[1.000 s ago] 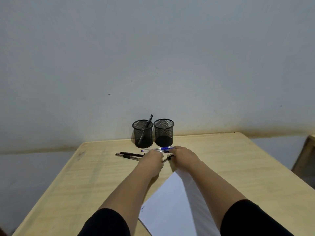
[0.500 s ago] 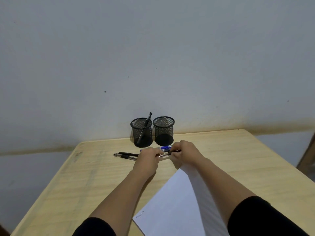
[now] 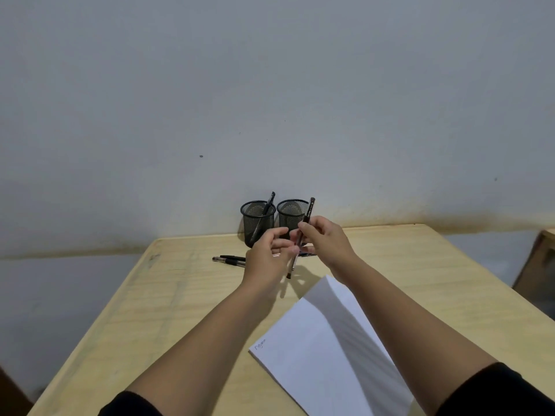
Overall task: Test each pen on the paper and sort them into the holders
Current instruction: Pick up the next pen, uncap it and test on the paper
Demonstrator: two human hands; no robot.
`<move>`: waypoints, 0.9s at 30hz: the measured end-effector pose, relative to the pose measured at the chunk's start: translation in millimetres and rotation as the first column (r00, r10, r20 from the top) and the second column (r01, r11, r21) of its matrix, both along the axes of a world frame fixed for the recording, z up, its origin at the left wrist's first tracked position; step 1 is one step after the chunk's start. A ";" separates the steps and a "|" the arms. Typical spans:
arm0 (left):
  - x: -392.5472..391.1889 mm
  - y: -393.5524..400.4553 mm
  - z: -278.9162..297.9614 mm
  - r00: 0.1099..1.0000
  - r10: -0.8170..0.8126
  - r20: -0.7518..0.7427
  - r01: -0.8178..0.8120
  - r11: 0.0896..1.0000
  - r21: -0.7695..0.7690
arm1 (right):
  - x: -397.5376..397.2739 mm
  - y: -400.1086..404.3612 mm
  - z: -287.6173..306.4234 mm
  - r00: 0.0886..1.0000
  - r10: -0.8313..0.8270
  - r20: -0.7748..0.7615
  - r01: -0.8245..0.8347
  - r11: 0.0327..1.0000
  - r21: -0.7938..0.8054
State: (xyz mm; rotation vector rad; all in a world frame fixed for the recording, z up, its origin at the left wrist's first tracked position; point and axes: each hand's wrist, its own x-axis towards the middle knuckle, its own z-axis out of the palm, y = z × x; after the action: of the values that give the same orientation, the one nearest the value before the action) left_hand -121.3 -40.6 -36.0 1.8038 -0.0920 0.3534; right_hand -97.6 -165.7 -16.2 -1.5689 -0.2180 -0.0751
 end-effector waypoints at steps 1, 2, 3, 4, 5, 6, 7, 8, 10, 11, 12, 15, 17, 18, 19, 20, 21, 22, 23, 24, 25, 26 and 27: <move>-3.1 3.7 3.5 1.000 0.024 0.020 -0.024 0.999 0.043 | -4.8 2.0 0.5 1.000 0.004 0.022 -0.003 1.000 -0.023; -5.6 7.2 6.5 0.998 0.041 0.042 -0.044 0.997 0.071 | -9.4 3.9 1.6 0.999 0.008 0.050 -0.005 0.998 -0.061; -9.4 9.7 9.9 0.997 0.047 0.067 -0.052 0.995 0.080 | -13.3 5.8 3.6 0.997 0.020 0.079 -0.012 0.995 -0.095; -13.0 11.4 12.6 0.994 0.054 0.094 -0.062 0.995 0.079 | -17.5 7.8 6.2 0.994 0.036 0.106 -0.023 0.992 -0.124; -16.8 13.1 15.6 0.990 0.073 0.120 -0.082 0.994 0.073 | -21.7 9.6 9.0 0.990 0.055 0.131 -0.035 0.988 -0.151; -20.5 14.7 18.8 0.985 0.104 0.140 -0.113 0.992 0.061 | -26.0 11.4 11.8 0.985 0.074 0.157 -0.044 0.981 -0.189; -23.7 16.7 21.9 0.978 0.138 0.154 -0.147 0.988 0.044 | -29.5 12.8 13.4 0.979 0.090 0.184 -0.045 0.970 -0.237; -25.7 19.8 24.3 0.973 0.161 0.163 -0.167 0.986 0.023 | -33.0 14.4 14.2 0.973 0.105 0.204 -0.043 0.957 -0.289; -30.1 27.2 28.8 0.973 0.156 0.172 -0.155 0.988 -0.020 | -39.3 17.3 12.5 0.971 0.139 0.196 -0.062 0.932 -0.356; -32.6 31.0 31.3 0.974 0.141 0.177 -0.138 0.990 -0.027 | -42.0 18.6 11.5 0.971 0.162 0.176 -0.085 0.922 -0.377; -33.9 35.2 32.2 0.976 0.126 0.179 -0.125 0.992 -0.014 | -43.9 19.6 10.4 0.970 0.185 0.155 -0.111 0.912 -0.394; -35.3 47.3 30.3 0.980 0.124 0.157 -0.128 0.992 0.013 | -46.0 20.6 10.0 0.966 0.245 0.079 -0.192 0.891 -0.412; -32.7 56.3 23.8 0.981 0.172 0.095 -0.168 0.985 -0.044 | -45.1 17.5 13.5 0.969 0.247 0.009 -0.224 0.893 -0.391; -31.1 61.3 20.5 0.978 0.199 0.058 -0.194 0.978 -0.082 | -44.2 14.9 16.1 0.970 0.241 -0.030 -0.234 0.899 -0.371; -30.0 66.2 17.4 0.976 0.217 0.023 -0.212 0.968 -0.137 | -43.6 12.1 19.0 0.970 0.235 -0.070 -0.244 0.908 -0.339; -28.8 70.7 14.2 0.974 0.225 -0.011 -0.223 0.954 -0.201 | -43.3 9.7 21.5 0.967 0.233 -0.105 -0.253 0.923 -0.290; -28.1 74.2 11.6 0.974 0.224 -0.042 -0.227 0.937 -0.267 | -43.1 8.2 23.4 0.963 0.232 -0.133 -0.257 0.942 -0.217; -27.4 76.5 9.4 0.974 0.215 -0.068 -0.225 0.919 -0.323 | -42.8 7.9 24.1 0.961 0.230 -0.153 -0.249 0.961 -0.120; -27.7 77.1 7.8 0.977 0.197 -0.083 -0.213 0.901 -0.377 | -42.9 8.7 24.1 0.961 0.225 -0.163 -0.230 0.973 -0.017; -27.8 76.4 5.8 0.980 0.179 -0.090 -0.200 0.884 -0.422 | -42.8 10.6 23.0 0.962 0.216 -0.165 -0.206 0.976 0.076; -28.2 74.6 4.0 0.983 0.160 -0.093 -0.185 0.870 -0.456 | -42.9 13.3 20.6 0.964 0.208 -0.163 -0.185 0.972 0.148; -27.7 72.2 1.8 0.985 0.144 -0.093 -0.171 0.864 -0.473 | -43.5 16.8 17.3 0.966 0.203 -0.160 -0.171 0.966 0.196; -27.8 69.3 0.2 0.988 0.123 -0.089 -0.151 0.865 -0.478 | -44.5 20.8 13.4 0.967 0.200 -0.156 -0.163 0.961 0.223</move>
State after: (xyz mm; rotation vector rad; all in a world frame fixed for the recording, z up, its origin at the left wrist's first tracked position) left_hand -149.1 28.7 -35.8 1.3201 0.1566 0.3878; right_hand -142.1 -144.9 -2.8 -1.3312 -0.2067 0.1814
